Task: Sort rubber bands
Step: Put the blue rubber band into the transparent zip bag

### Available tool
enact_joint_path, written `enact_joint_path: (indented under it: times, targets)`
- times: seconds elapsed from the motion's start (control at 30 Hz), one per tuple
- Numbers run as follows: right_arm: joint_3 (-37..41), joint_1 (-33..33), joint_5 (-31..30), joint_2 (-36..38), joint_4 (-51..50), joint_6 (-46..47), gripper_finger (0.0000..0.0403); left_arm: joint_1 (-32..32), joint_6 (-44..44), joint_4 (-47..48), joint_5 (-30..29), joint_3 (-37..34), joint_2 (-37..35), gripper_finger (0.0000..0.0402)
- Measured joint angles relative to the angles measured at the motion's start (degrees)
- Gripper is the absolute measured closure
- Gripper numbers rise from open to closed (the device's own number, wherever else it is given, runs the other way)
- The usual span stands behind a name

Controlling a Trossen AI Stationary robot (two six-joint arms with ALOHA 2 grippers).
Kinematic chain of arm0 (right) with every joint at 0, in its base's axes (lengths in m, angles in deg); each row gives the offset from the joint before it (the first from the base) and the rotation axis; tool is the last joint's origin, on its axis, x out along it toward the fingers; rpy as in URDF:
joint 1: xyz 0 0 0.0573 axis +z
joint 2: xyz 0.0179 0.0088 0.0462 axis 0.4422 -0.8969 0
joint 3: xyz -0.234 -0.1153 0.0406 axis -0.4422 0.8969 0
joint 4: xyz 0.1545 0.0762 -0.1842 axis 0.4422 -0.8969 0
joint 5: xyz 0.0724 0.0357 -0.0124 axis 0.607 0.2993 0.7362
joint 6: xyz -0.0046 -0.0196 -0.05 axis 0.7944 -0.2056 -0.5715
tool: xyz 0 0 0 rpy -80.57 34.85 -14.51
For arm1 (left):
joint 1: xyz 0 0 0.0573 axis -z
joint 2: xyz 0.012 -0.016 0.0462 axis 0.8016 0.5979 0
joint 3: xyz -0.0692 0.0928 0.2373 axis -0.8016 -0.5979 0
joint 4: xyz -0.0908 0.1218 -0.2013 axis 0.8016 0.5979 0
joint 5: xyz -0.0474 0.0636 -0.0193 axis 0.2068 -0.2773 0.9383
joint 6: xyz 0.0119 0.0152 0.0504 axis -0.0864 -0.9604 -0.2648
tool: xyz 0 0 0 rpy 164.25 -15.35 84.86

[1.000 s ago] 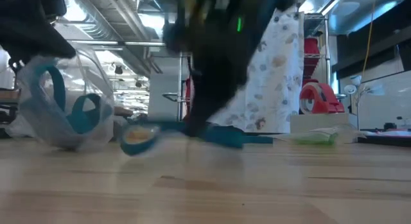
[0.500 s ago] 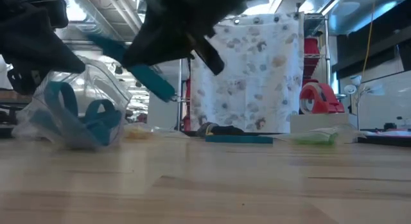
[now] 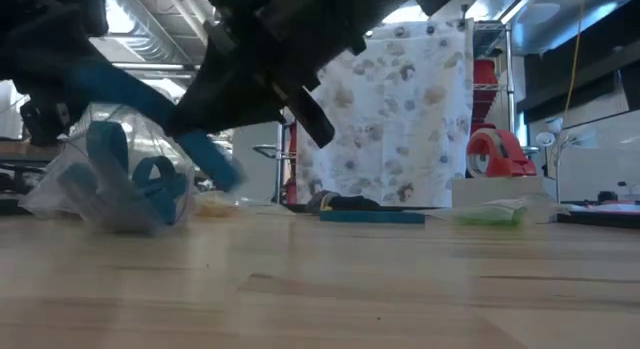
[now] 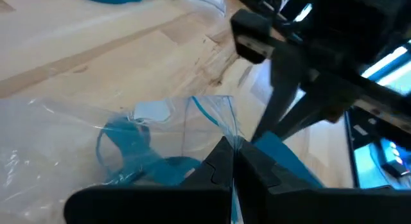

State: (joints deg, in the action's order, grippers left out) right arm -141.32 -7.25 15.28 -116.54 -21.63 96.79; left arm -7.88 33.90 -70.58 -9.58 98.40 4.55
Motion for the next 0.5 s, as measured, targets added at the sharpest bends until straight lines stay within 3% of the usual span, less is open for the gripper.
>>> enact_joint_path:
  times: [0.27,0.5]
  targets:
    - [-0.09,-2.75,-1.21,-0.59,-2.90,8.76,0.0402,1.78,-5.02,-5.59,0.07,0.00,0.00,0.0401]
    - [-0.13,-2.90,2.26,-0.58,5.14,11.30,0.0394,-0.13,-4.25,-5.44,-0.52,0.02,1.45,0.0401]
